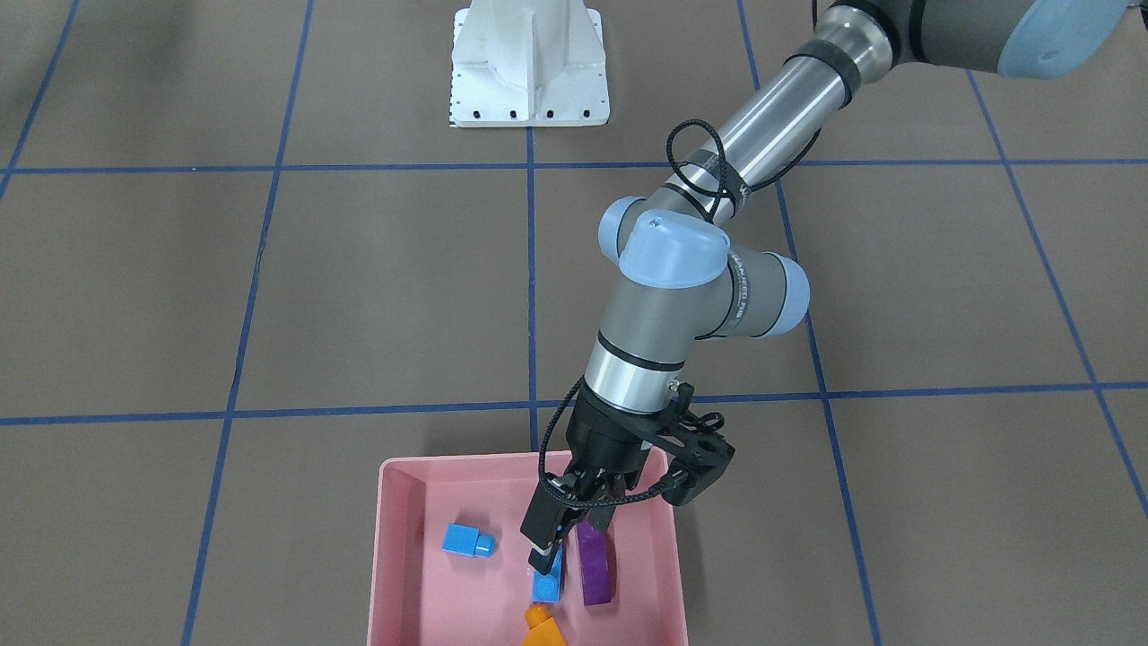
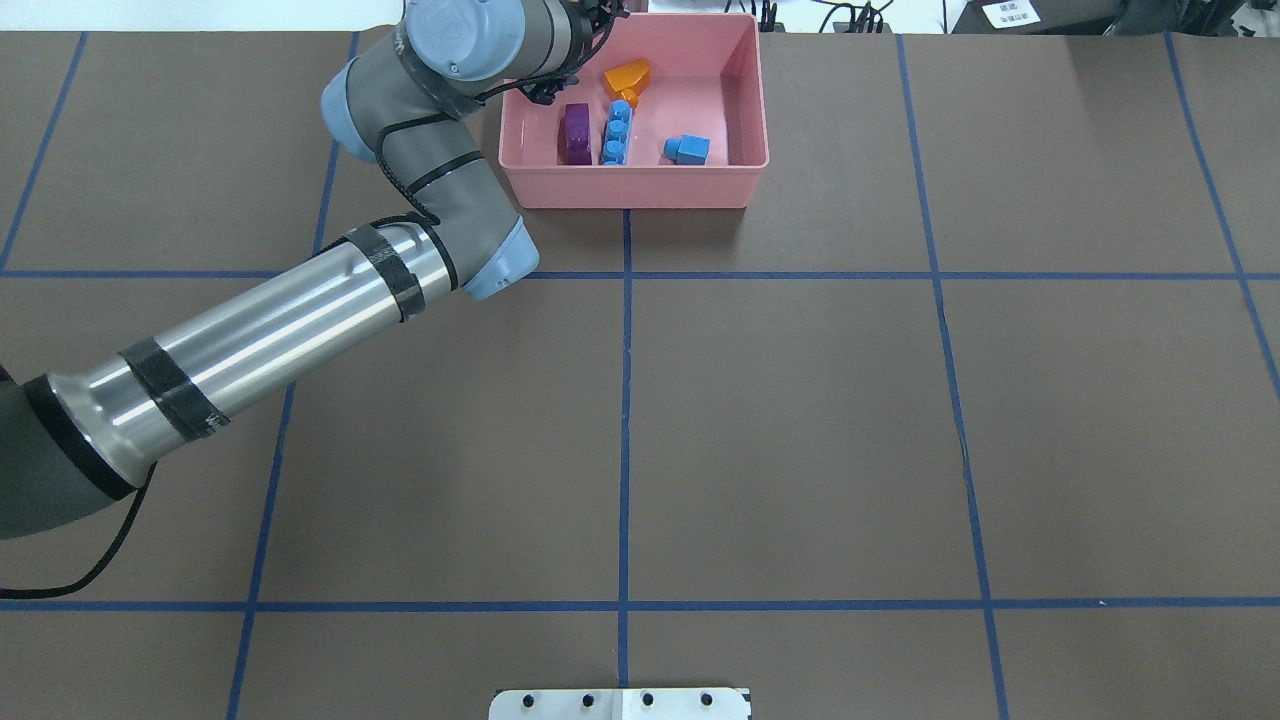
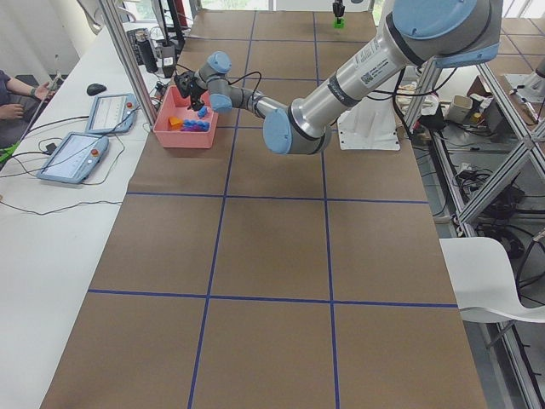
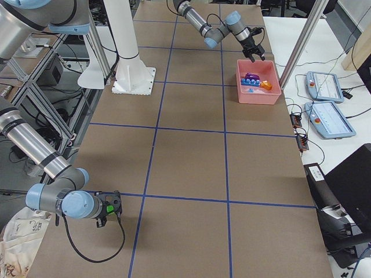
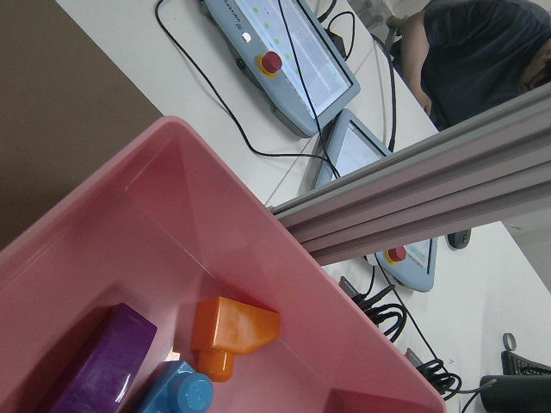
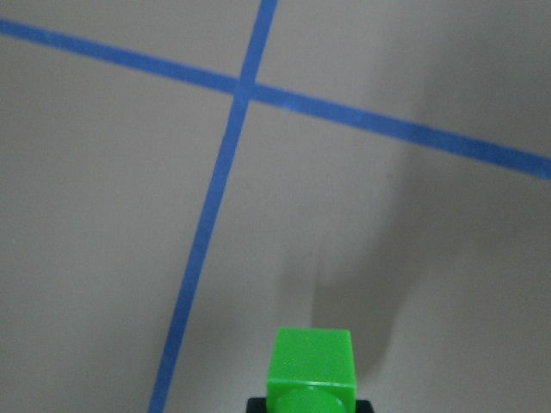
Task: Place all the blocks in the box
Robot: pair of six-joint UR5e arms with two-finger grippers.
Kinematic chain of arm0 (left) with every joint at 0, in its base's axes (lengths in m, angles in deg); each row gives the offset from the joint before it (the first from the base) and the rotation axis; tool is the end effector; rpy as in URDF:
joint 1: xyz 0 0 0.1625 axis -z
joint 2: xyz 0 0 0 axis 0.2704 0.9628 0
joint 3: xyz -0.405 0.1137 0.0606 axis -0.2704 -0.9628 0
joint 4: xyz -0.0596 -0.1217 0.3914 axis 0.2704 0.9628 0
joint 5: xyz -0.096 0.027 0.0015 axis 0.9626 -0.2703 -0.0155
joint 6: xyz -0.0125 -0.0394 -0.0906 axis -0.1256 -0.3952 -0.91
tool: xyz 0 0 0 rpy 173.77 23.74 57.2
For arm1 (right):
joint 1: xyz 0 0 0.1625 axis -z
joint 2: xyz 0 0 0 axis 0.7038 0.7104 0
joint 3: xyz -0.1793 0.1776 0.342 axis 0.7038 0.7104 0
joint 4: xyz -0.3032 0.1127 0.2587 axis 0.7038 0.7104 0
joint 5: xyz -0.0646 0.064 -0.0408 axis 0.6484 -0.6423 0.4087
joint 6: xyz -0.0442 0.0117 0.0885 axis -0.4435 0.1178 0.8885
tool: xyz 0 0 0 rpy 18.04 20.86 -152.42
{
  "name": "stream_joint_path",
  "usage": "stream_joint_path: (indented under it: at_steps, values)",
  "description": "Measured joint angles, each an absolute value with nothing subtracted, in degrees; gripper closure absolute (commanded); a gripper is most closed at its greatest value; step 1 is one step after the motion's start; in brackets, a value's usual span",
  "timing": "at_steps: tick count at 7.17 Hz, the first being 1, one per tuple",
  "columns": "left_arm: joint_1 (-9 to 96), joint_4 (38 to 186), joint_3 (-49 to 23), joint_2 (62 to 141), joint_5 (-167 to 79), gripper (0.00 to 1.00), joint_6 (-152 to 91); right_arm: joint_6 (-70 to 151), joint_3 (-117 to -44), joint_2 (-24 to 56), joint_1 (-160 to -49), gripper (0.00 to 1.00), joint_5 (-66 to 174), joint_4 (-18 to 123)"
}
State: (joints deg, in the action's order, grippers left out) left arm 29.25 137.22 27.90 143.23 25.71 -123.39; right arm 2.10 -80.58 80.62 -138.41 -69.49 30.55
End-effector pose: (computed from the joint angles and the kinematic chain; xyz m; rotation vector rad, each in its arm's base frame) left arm 0.5171 -0.7013 0.1532 0.2997 1.3035 -0.9157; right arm 0.0563 -0.0876 0.7923 0.1154 -0.9823 -0.2342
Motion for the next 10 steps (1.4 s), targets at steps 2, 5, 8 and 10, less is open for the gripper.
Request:
stream_joint_path:
  at_steps: [2, 5, 8, 10]
  values:
    - [29.2, 137.3, 27.8, 143.1, 25.7, 0.0, -123.4, 5.8, -85.3, 77.9, -145.3, 1.0, -65.9, 30.8]
    - [29.2, 137.2, 27.7, 143.1, 25.7, 0.0, -123.7, 11.6, -87.0, 67.1, -151.8, 1.0, -60.1, 30.8]
    - [29.8, 137.2, 26.6, 142.8, 25.7, 0.0, -123.4, 31.3, -83.8, 52.0, -148.8, 1.0, -62.4, 31.3]
    - [32.3, 133.6, 21.1, 139.9, 25.8, 0.0, -121.2, 46.9, -81.0, 38.8, -140.9, 1.0, -66.2, 33.5]
